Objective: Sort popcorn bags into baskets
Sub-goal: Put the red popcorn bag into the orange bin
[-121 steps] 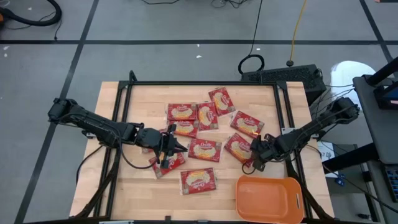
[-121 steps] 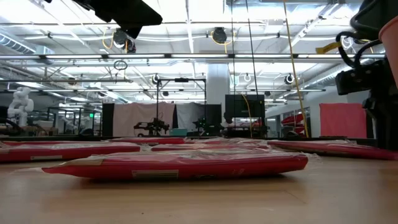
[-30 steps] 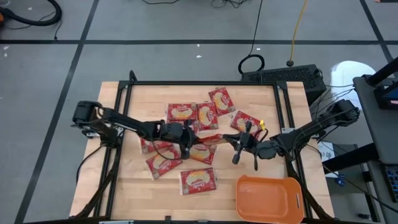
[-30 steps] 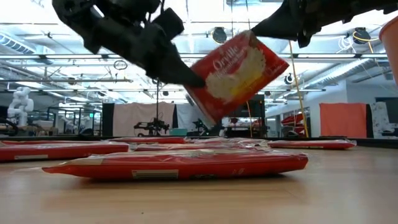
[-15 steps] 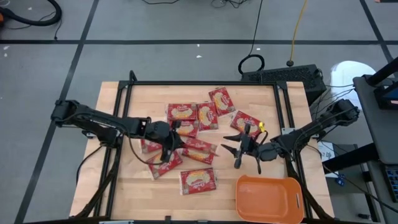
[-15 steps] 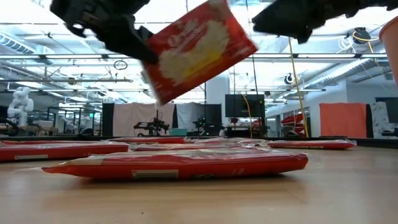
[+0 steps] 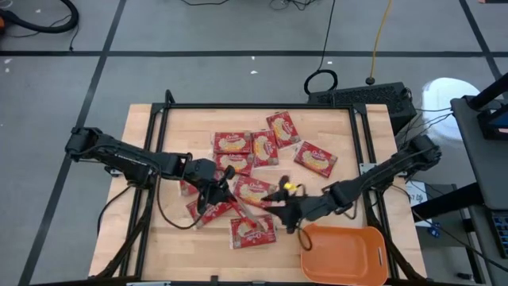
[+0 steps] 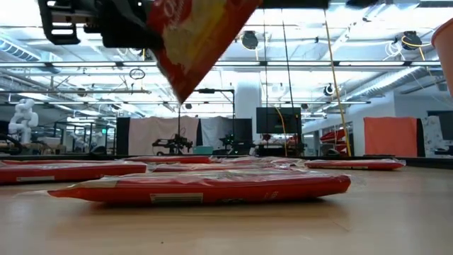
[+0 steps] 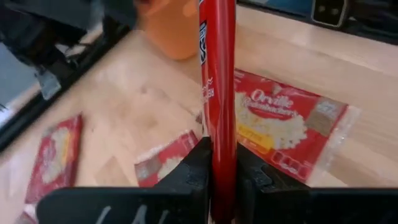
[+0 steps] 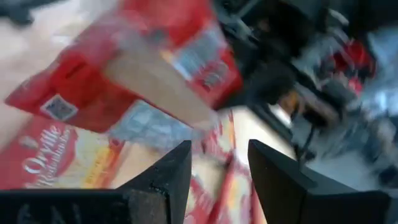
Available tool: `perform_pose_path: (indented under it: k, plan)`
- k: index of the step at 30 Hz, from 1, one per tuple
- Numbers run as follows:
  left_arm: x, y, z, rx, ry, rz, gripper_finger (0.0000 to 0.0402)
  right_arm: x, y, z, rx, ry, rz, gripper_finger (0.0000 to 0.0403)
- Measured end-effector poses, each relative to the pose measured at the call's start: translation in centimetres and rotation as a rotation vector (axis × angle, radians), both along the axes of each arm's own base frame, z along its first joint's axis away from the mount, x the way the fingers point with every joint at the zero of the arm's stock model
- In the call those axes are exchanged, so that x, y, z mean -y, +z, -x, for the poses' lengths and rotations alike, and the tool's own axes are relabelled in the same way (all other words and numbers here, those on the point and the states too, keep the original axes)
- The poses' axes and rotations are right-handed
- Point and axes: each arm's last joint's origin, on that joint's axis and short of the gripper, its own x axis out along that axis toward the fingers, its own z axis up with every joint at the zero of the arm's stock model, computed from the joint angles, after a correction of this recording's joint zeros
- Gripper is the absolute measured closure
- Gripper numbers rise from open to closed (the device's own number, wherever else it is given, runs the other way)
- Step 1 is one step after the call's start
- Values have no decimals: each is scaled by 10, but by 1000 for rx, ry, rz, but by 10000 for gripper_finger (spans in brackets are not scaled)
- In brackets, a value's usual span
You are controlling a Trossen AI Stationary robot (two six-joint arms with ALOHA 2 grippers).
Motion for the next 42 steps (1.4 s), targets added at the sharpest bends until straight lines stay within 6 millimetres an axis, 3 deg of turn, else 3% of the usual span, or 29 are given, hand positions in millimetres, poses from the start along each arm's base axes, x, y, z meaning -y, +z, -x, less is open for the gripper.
perform_pose_path:
  k: [5, 11, 16, 20, 26, 33, 42]
  plan:
    - [1, -1, 0, -10, -37, 22, 371, 4, -3, -18, -18, 138, 199, 250]
    - [5, 0, 3, -31, -188, 137, 374, 15, -2, -22, -16, 336, 414, 250]
    - [9, -7, -6, -50, -252, 233, 367, 17, 9, -29, 115, 508, 395, 250]
    - [10, -17, -24, -179, -244, 409, 367, 19, 16, -33, 135, 579, 451, 250]
    - [17, -25, -49, -354, -286, 568, 376, 23, 4, -37, 110, 734, 502, 250]
    - [25, -43, -68, -499, -267, 597, 368, 21, -1, -40, 142, 832, 523, 250]
    - [31, -44, -82, -460, -266, 571, 366, 11, -22, -42, 98, 949, 505, 249]
